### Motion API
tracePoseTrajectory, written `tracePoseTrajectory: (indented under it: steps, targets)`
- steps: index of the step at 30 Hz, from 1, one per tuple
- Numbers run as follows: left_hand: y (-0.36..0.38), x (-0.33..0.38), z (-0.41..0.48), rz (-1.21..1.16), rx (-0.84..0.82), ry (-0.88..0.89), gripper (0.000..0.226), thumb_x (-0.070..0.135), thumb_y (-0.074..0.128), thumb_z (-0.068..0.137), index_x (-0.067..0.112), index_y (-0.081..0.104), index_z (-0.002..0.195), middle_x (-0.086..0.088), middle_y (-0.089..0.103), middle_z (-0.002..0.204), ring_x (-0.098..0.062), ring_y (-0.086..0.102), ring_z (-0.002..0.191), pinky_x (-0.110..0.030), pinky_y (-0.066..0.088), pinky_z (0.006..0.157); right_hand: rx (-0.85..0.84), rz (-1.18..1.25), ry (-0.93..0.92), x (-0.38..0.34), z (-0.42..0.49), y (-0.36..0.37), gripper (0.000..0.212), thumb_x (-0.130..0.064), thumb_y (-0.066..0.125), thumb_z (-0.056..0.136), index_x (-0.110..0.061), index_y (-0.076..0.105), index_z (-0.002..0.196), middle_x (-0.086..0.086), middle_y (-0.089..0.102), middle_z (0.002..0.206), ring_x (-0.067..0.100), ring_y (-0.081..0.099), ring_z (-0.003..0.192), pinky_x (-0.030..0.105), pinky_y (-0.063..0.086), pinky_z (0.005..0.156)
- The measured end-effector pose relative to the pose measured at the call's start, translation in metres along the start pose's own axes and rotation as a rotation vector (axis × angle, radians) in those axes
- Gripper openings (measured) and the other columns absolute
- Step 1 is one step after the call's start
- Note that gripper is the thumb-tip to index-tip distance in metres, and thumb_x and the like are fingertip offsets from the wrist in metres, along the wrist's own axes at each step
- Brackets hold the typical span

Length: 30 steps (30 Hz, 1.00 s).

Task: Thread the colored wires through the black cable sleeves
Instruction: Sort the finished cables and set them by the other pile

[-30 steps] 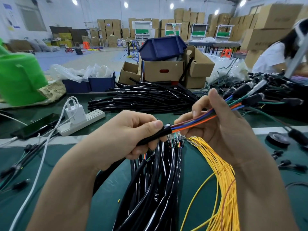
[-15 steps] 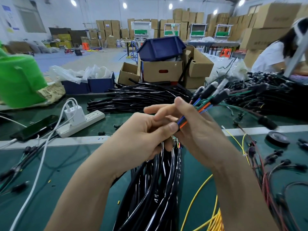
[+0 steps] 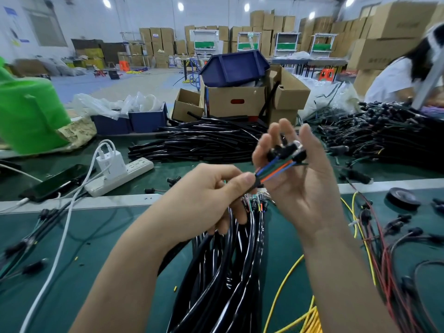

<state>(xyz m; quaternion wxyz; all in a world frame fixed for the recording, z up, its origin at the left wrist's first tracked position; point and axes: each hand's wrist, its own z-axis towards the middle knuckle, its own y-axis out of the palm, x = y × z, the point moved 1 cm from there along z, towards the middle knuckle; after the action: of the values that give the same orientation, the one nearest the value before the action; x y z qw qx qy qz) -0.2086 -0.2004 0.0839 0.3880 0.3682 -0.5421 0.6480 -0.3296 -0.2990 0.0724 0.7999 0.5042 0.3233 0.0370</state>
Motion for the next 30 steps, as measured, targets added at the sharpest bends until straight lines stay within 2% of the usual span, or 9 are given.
tracePoseTrajectory:
  steps: [4,8,12,17,20,22,24,27,30]
  targets:
    - [-0.001,-0.005,0.0,0.087,-0.085,-0.031,0.027,0.032,0.044,0.097,0.015,0.062,0.084,0.005,0.045,0.05,-0.012,0.036,0.04,-0.018,0.03,0.039,0.093,0.071,-0.07,0.003,0.003,0.006,0.009,-0.017,0.059,0.084,-0.01,0.064,0.083,0.001,0.057,0.068,0.013,0.054,0.053,0.025,0.05,0.056]
    - [0.001,-0.006,0.004,0.107,-0.049,-0.011,0.031,0.031,0.041,0.098,0.019,0.058,0.074,0.011,0.033,0.046,-0.013,0.025,0.044,-0.019,0.021,0.036,0.099,-0.154,-0.155,0.009,0.002,0.011,0.027,-0.011,0.038,0.094,-0.007,0.058,0.076,-0.001,0.045,0.055,0.016,0.051,0.052,0.026,0.049,0.058]
    - [0.007,-0.006,0.006,0.074,-0.066,-0.002,0.031,0.024,0.041,0.099,0.013,0.054,0.074,0.012,0.033,0.04,-0.005,0.026,0.036,-0.011,0.022,0.035,0.043,-0.307,-0.193,0.022,-0.005,0.022,0.042,-0.006,0.033,0.094,-0.011,0.063,0.065,-0.001,0.041,0.05,0.019,0.057,0.057,0.027,0.049,0.065]
    - [0.009,-0.004,0.002,-0.021,-0.102,0.024,0.03,0.021,0.041,0.1,0.008,0.052,0.074,0.012,0.03,0.048,-0.004,0.022,0.037,-0.012,0.02,0.033,0.018,-0.468,-0.259,0.028,-0.009,0.028,0.035,-0.007,0.038,0.09,-0.014,0.063,0.067,-0.002,0.046,0.05,0.018,0.06,0.062,0.029,0.048,0.071]
    - [0.01,-0.004,0.004,-0.027,-0.023,0.008,0.03,0.021,0.043,0.099,0.001,0.055,0.082,0.008,0.033,0.047,-0.005,0.024,0.036,-0.014,0.021,0.034,0.063,-0.499,-0.153,0.022,-0.006,0.023,0.022,-0.028,0.048,0.093,-0.016,0.06,0.079,0.0,0.064,0.064,0.016,0.063,0.07,0.027,0.048,0.068]
    - [0.01,-0.002,0.006,-0.064,0.057,0.02,0.019,0.018,0.043,0.099,0.01,0.057,0.089,0.006,0.046,0.049,-0.007,0.032,0.038,-0.014,0.026,0.038,0.082,-0.6,-0.012,0.016,-0.004,0.016,0.032,-0.048,0.058,0.077,-0.018,0.06,0.088,0.005,0.073,0.084,0.018,0.064,0.074,0.026,0.051,0.064]
    - [0.011,-0.002,0.01,-0.114,0.147,0.028,0.01,0.012,0.043,0.099,0.021,0.047,0.102,0.005,0.058,0.057,-0.014,0.042,0.046,-0.024,0.037,0.043,0.053,-0.83,0.149,0.012,-0.005,0.009,0.031,-0.047,0.062,0.079,-0.018,0.066,0.089,0.005,0.071,0.088,0.02,0.059,0.073,0.025,0.05,0.06]
    - [0.011,-0.003,0.012,-0.084,0.246,0.048,0.024,0.006,0.042,0.098,0.028,0.035,0.106,0.004,0.061,0.062,-0.023,0.052,0.053,-0.045,0.05,0.056,0.033,-1.078,0.268,0.005,-0.008,0.002,0.023,-0.033,0.055,0.093,-0.015,0.069,0.088,-0.003,0.067,0.078,0.014,0.056,0.07,0.027,0.043,0.067]
    - [0.007,-0.003,0.005,-0.072,0.189,0.005,0.024,0.012,0.044,0.098,0.032,0.035,0.108,0.001,0.064,0.067,-0.026,0.061,0.057,-0.044,0.056,0.06,0.142,-1.095,0.221,-0.009,-0.008,0.002,0.027,-0.032,0.048,0.097,-0.015,0.065,0.083,-0.001,0.074,0.081,0.013,0.057,0.066,0.024,0.038,0.057]
